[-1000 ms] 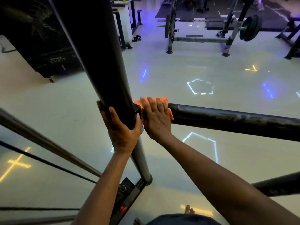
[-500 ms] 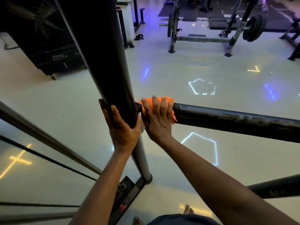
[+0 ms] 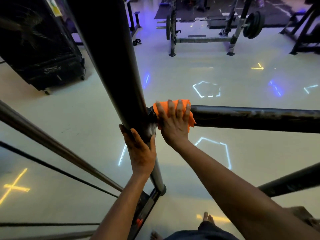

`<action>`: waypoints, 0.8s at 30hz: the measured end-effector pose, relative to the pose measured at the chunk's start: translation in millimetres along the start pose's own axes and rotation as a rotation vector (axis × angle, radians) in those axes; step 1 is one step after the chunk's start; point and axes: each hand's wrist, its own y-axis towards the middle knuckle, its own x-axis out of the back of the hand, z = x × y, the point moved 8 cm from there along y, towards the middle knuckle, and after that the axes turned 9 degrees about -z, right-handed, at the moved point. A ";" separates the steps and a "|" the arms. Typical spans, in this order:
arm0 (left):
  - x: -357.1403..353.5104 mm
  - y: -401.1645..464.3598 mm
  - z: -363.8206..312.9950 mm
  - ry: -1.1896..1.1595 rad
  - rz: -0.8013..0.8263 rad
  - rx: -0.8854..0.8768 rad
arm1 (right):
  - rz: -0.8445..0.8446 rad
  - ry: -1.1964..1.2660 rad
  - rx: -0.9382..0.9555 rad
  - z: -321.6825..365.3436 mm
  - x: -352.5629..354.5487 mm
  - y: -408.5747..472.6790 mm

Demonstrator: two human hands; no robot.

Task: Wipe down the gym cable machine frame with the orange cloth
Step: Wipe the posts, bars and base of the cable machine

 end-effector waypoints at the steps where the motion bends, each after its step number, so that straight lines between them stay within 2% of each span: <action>1: 0.4 -0.8 0.2 -0.002 0.006 -0.010 | -0.015 0.001 0.027 -6.9 2.3 -1.2; 4: 3.2 -3.5 -0.1 0.017 0.021 -0.016 | -0.076 -0.034 0.044 -44.3 19.0 -15.6; 8: 7.0 -24.8 -5.0 0.085 0.022 -0.001 | -0.113 -0.101 -0.078 -105.1 38.5 -41.9; 11: -1.8 -40.3 -31.7 0.052 0.080 -0.156 | -0.110 -0.068 -0.156 -88.5 33.6 -34.8; 14: -16.8 -21.6 -62.4 -0.057 0.100 -0.290 | -0.069 0.043 -0.100 -45.9 16.9 -19.3; 16: -33.6 7.0 -69.3 -0.099 0.116 -0.264 | -0.079 0.086 -0.030 -46.9 15.5 -15.8; 19: -69.9 44.5 -68.1 -0.076 0.212 -0.160 | -0.125 0.050 0.009 -90.6 31.2 -24.3; 22: -104.3 61.0 -59.9 0.009 0.295 -0.117 | -0.123 -0.022 -0.043 -138.6 47.0 -39.1; 24: -117.8 64.7 -57.3 0.060 0.330 -0.139 | -0.129 -0.036 -0.097 -143.6 48.7 -39.9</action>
